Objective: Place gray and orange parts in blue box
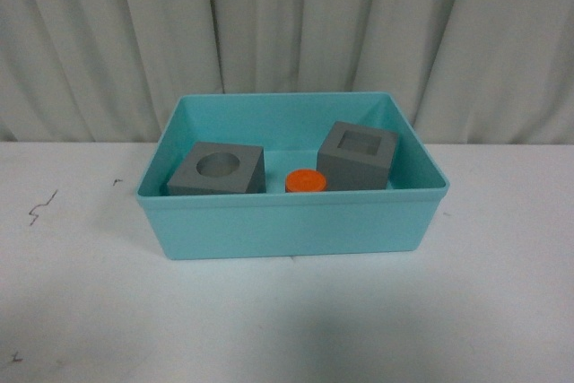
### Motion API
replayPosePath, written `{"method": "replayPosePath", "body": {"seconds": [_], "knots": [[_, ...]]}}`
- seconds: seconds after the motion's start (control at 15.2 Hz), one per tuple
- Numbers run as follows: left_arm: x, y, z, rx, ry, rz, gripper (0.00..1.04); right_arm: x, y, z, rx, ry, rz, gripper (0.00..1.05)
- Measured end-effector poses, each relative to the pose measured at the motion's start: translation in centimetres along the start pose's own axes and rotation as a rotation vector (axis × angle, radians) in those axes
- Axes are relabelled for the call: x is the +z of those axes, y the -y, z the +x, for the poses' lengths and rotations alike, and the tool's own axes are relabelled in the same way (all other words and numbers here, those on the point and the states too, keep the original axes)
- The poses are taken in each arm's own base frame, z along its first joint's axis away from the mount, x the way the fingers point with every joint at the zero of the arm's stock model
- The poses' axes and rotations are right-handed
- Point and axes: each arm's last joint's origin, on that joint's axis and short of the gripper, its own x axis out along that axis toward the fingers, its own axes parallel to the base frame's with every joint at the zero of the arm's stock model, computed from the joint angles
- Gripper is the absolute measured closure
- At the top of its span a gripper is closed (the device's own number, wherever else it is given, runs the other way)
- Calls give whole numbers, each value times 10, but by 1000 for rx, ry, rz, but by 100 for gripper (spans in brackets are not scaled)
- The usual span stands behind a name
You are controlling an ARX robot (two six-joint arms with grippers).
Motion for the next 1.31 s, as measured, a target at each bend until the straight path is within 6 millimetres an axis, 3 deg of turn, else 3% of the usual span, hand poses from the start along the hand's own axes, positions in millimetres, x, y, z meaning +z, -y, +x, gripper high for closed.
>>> {"method": "replayPosePath", "body": {"seconds": [0.07,0.13,0.33,0.59,0.85,1.31], "knots": [[0,0,0,1,-1,0,7,-6,0,-8,2,-46,0,103],[0,0,0,0,0,0,7,0,0,-11,1,13,0,103],[0,0,0,0,0,0,7,-3,0,-10,2,-9,0,103],[0,0,0,0,0,0,7,-3,0,-10,2,-8,0,46],[0,0,0,0,0,0,7,-3,0,-10,2,-8,0,7],[0,0,0,0,0,0,7,-3,0,-10,2,-8,0,6]]}}
